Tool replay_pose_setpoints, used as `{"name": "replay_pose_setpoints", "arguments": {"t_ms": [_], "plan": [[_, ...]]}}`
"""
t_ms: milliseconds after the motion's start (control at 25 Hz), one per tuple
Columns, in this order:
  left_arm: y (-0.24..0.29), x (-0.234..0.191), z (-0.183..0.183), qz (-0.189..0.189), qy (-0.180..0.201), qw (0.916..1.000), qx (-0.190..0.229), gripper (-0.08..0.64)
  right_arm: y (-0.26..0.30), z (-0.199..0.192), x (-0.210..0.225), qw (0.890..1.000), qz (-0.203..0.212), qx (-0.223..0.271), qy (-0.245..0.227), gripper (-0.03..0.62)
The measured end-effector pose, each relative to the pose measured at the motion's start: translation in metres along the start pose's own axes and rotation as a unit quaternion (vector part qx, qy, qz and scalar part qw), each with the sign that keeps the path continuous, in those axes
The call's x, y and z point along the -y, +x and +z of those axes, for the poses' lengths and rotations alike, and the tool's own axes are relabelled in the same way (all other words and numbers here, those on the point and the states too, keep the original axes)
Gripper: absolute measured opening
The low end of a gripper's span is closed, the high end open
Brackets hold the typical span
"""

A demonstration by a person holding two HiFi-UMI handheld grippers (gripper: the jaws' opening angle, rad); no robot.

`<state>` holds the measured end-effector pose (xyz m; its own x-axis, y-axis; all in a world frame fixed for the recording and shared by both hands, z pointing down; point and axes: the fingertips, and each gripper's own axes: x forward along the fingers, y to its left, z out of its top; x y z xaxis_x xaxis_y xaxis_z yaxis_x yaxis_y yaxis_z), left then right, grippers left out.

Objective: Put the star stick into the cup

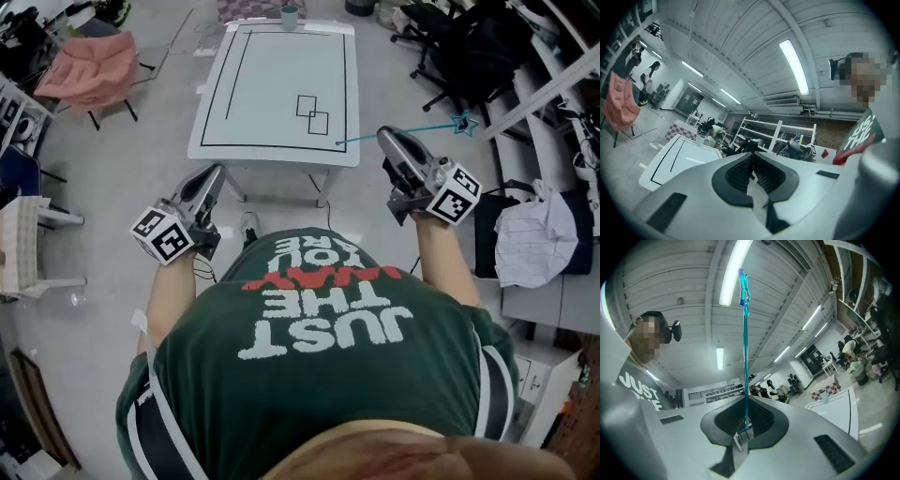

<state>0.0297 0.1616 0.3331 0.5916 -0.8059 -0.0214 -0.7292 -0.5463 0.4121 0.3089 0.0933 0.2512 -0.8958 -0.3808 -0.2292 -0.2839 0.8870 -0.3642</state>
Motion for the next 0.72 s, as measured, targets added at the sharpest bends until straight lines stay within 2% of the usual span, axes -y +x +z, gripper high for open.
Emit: {"name": "replay_pose_setpoints", "arguments": {"t_ms": [160, 280, 400, 720], "plan": [[0.030, -0.063, 0.013, -0.031, -0.009, 0.9995, -0.002, 0.020, 0.054, -0.005, 0.030, 1.000, -0.014, -0.007, -0.014, 0.043], [0.062, -0.122, 0.035, -0.056, -0.021, 0.9982, -0.004, 0.020, 0.105, -0.004, 0.061, 0.999, -0.032, -0.007, -0.027, 0.043], [0.093, -0.183, 0.062, -0.093, -0.016, 0.9955, -0.010, 0.020, 0.160, 0.000, 0.095, 0.998, -0.054, 0.001, -0.034, 0.043], [0.144, -0.313, 0.134, -0.129, -0.020, 0.9911, -0.027, 0.019, 0.286, 0.009, 0.166, 0.995, -0.095, 0.003, -0.035, 0.043]]}}
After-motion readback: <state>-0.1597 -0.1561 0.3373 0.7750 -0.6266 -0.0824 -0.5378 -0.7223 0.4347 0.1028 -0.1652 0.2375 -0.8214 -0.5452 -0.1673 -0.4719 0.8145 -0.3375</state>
